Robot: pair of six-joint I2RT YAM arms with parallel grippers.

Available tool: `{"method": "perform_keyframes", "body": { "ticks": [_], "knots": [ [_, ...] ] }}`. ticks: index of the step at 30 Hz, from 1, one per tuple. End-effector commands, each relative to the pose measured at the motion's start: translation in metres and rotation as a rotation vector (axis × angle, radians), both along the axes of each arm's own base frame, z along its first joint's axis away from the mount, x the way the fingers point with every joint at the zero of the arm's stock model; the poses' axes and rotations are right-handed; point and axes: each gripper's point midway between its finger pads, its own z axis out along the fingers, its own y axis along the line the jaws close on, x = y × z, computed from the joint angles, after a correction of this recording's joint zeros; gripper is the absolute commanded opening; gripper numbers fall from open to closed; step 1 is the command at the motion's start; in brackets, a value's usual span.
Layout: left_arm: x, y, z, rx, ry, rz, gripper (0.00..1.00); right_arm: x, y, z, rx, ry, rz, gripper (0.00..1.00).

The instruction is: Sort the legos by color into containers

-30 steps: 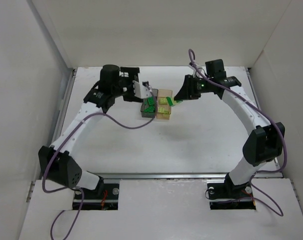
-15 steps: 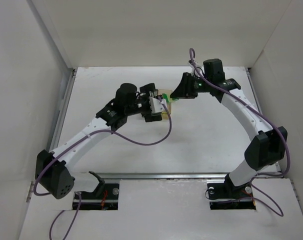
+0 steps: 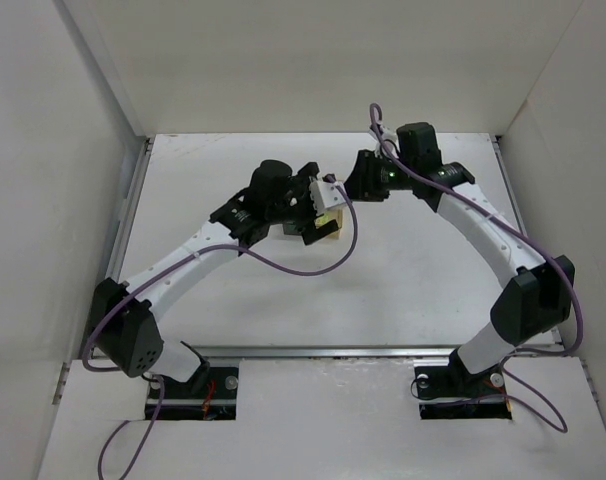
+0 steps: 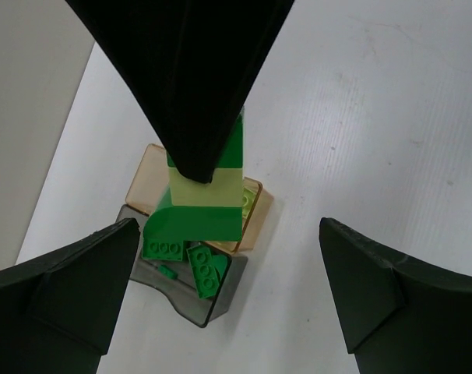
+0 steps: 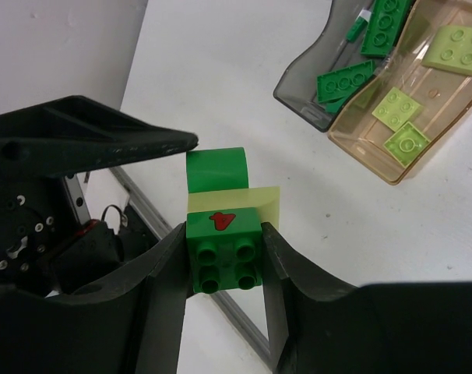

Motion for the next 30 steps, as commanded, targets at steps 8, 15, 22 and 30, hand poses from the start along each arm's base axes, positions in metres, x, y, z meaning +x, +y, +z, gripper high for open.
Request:
{"method": "perform_keyframes", "body": {
  "ticks": [8, 15, 22, 30],
  "knots": [
    [0.018, -0.001, 0.017, -0.031, -0.05, 0.081, 0.81, -0.008, 0.013, 0.029, 0.05, -0.091, 0.029, 0.0],
    [0.018, 0.0, 0.017, -0.035, -0.044, 0.088, 0.57, -0.013, 0.017, 0.03, 0.058, -0.081, 0.042, 0.0],
    [0.018, 0.002, 0.01, -0.018, -0.031, 0.098, 0.1, -0.01, 0.015, 0.025, 0.044, -0.078, 0.023, 0.0],
    [0.016, 0.036, -0.023, 0.042, 0.034, 0.143, 0.0, 0.011, -0.012, 0.001, -0.008, -0.031, -0.094, 0.0]
  ]
}}
